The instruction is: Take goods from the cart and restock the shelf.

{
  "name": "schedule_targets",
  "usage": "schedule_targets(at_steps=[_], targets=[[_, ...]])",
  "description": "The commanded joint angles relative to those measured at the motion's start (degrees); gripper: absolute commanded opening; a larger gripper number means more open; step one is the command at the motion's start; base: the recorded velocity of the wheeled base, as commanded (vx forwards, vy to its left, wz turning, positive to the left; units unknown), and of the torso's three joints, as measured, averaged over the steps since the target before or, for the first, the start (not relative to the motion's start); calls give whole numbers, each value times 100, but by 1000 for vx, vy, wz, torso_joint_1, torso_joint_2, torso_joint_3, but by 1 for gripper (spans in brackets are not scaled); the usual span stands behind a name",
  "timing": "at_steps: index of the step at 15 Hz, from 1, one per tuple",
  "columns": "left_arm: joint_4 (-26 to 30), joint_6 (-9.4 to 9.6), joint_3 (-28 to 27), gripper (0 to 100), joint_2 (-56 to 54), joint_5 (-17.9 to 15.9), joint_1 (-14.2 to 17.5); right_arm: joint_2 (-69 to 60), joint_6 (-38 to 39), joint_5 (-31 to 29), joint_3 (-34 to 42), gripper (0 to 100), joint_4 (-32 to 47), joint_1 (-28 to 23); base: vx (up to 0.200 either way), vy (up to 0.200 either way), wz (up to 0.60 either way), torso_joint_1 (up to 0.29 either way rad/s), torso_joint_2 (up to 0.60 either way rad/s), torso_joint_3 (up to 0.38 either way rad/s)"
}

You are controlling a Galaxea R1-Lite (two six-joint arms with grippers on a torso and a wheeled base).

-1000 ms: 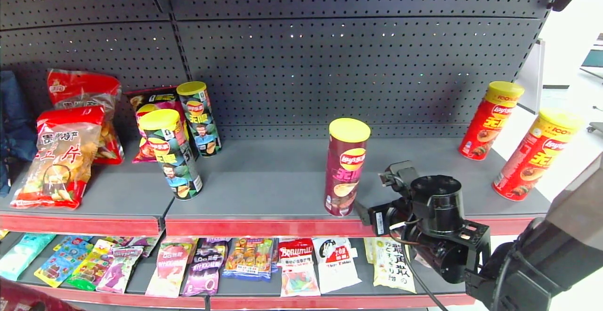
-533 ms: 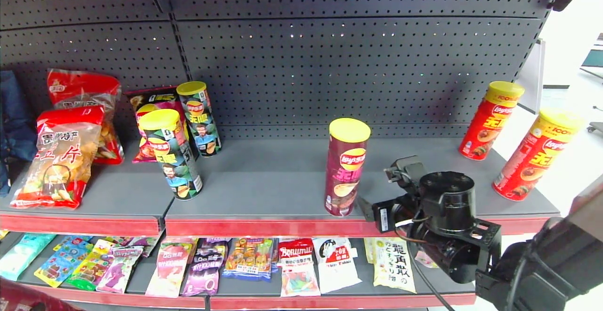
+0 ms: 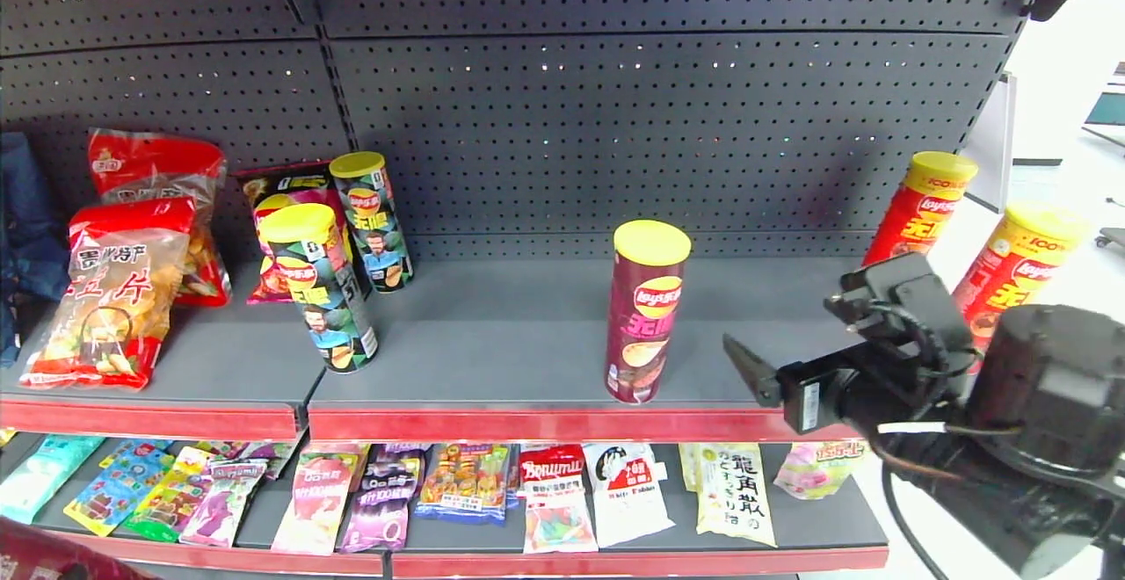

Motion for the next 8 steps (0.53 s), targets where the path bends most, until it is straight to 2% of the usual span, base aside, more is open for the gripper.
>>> schedule_targets(at_steps=[1,2,5,6,7,8], targets=[[-2,2,-3,0,13,-41,-3,-1021,-333,45,63,100,28,-279,0,0,0,0,0,0],[-2,2,6,0,21,-129,-3,-1196,-369,45,90,100,54,-437,0,0,0,0,0,0],[-2,2,6,0,74,-419,-3,-1680,-369,116,11,100,441,-1413,0,0,0,0,0,0],[-2,2,-3,0,83,-445,-3,-1733,-369,125,20,100,459,-1518,0,0,0,0,0,0],[-20,2,-20,0,127,-559,-3,-1961,-360,125,125,100,485,-1834,0,0,0,0,0,0],[-20,2,-29,0,127,-577,-3,-2005,-360,125,143,100,511,-1870,0,0,0,0,0,0]])
